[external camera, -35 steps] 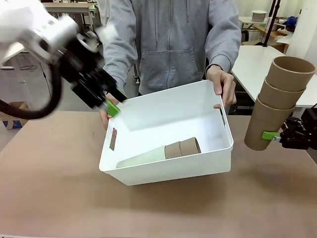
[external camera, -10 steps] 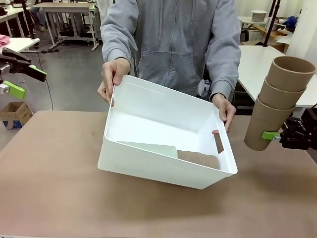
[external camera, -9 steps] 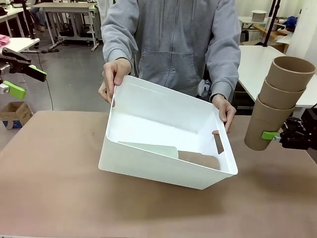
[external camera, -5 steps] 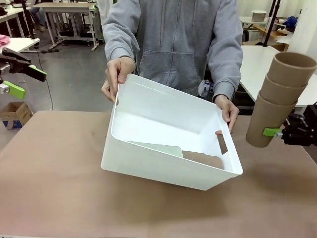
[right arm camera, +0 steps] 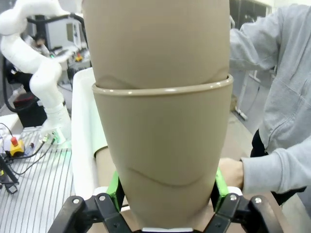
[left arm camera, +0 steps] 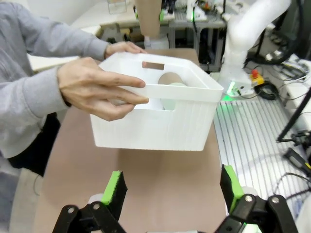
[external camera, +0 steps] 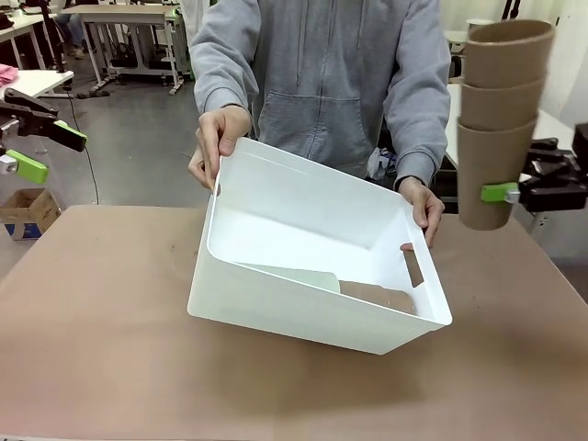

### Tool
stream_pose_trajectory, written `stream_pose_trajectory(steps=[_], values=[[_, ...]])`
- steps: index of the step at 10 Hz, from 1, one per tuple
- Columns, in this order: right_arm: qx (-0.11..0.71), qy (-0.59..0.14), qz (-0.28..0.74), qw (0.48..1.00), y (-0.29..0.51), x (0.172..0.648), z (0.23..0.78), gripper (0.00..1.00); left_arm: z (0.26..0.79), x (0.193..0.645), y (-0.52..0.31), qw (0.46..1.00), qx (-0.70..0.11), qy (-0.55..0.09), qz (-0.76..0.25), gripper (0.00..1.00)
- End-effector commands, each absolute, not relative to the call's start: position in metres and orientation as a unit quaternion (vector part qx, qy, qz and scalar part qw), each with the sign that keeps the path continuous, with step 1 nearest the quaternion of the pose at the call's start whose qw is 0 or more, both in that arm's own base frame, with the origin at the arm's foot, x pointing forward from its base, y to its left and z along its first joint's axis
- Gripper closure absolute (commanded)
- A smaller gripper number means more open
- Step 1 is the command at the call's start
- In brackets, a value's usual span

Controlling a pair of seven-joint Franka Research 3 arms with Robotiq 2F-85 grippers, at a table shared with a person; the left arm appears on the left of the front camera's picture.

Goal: Stack the cups and store them in the basket.
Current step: Place the stack of Reusable plastic cups into the Pantry Basket.

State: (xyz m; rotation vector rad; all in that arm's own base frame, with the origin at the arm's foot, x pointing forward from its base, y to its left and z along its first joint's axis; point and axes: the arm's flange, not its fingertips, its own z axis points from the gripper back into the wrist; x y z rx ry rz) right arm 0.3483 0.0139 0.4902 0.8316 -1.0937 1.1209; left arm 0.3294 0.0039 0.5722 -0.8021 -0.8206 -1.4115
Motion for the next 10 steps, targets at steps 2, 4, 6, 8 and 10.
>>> stream_pose_trajectory(steps=[2, 4, 6, 8, 10], values=[[0.305, -0.432, 0.494, 0.691, 0.096, 0.353, 0.508, 0.16, 0.574, 0.329, 0.005, 0.615, -0.349, -0.353, -0.612, 0.0], [0.257, -0.41, 0.512, 0.71, 0.134, 0.352, 0.505, 0.16, 0.574, 0.329, 0.005, 0.615, -0.349, -0.353, -0.612, 0.0], [0.228, -0.382, 0.528, 0.723, 0.156, 0.354, 0.495, 0.16, 0.574, 0.329, 0.005, 0.615, -0.349, -0.353, -0.612, 0.0], [0.21, -0.363, 0.544, 0.727, 0.171, 0.35, 0.483, 0.16, 0.574, 0.329, 0.005, 0.615, -0.349, -0.353, -0.612, 0.0], [0.172, -0.347, 0.559, 0.733, 0.188, 0.351, 0.464, 0.16, 0.574, 0.329, 0.005, 0.615, -0.349, -0.353, -0.612, 0.0]])
